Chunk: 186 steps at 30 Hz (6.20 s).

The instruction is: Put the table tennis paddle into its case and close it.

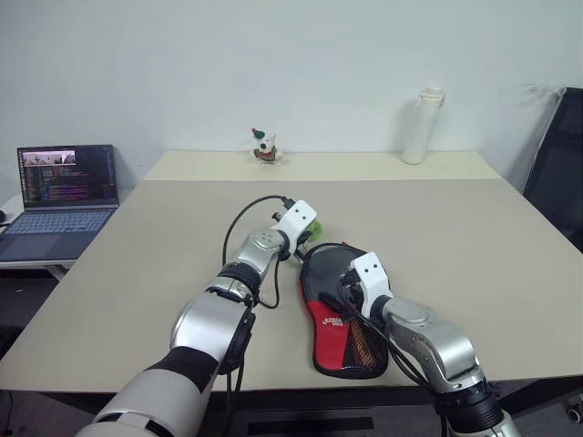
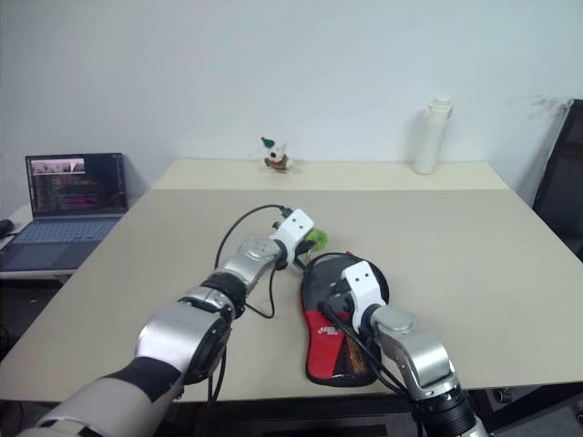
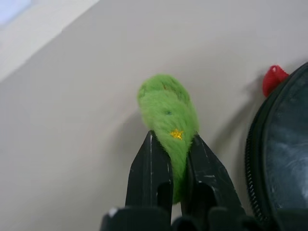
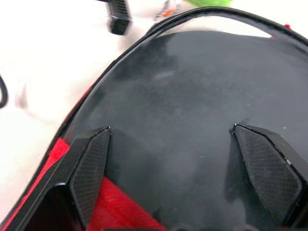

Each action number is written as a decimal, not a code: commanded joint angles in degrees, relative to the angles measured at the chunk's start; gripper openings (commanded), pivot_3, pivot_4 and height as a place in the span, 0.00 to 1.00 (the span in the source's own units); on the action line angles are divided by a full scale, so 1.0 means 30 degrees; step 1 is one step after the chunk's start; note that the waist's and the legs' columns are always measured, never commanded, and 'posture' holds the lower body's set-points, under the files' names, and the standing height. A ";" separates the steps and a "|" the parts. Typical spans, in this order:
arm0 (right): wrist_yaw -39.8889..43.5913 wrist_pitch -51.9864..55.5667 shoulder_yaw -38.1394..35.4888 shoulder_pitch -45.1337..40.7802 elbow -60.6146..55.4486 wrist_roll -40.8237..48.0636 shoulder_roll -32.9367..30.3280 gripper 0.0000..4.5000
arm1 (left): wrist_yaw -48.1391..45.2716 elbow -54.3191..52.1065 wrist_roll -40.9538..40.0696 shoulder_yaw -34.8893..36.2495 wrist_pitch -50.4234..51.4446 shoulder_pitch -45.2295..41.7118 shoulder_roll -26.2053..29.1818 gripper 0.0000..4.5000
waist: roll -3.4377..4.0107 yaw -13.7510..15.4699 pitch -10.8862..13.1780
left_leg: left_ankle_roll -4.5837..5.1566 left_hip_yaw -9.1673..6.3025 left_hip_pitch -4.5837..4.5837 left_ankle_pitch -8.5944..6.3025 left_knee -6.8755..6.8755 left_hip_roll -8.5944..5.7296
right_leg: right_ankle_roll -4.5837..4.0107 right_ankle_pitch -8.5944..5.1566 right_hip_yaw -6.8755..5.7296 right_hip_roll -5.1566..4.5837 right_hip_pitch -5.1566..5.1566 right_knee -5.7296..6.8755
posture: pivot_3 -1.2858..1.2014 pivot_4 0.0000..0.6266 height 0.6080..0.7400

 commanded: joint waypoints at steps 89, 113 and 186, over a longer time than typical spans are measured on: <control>0.4916 0.4092 -0.7114 -0.1499 -0.4464 0.6405 -0.4470 1.00 | -1.2234 -0.8522 -0.8140 0.6654 0.2267 0.4566 0.4978 0.77 | -0.0029 -0.0068 -0.0015 | -0.0002 -0.0001 -0.0020 -0.0002 -0.0031 0.0029 | -0.0050 0.0031 -0.0007 0.0000 -0.0039 -0.0004 | 0.52 0.24 1.00; 0.7082 -0.4746 -0.4891 -0.4125 0.9906 0.3006 -0.2143 1.00 | -1.0432 -2.3019 -1.2371 0.5847 1.1319 1.2543 0.6065 0.77 | -0.0027 -0.0003 -0.0013 | -0.0002 0.0013 -0.0019 -0.0001 -0.0024 0.0032 | -0.0103 0.0062 0.0025 -0.0026 -0.0048 0.0021 | 0.52 0.24 1.00; 0.2953 -1.1893 -0.4968 -1.6795 2.8837 -0.1368 0.1872 1.00 | -1.0319 -1.7686 -0.6852 -0.1328 0.5888 1.2668 0.2526 0.77 | 0.0052 -0.0038 -0.0029 | 0.0003 0.0018 0.0024 0.0001 -0.0033 0.0021 | -0.0109 0.0065 0.0027 -0.0044 0.0005 0.0013 | 0.52 0.24 1.00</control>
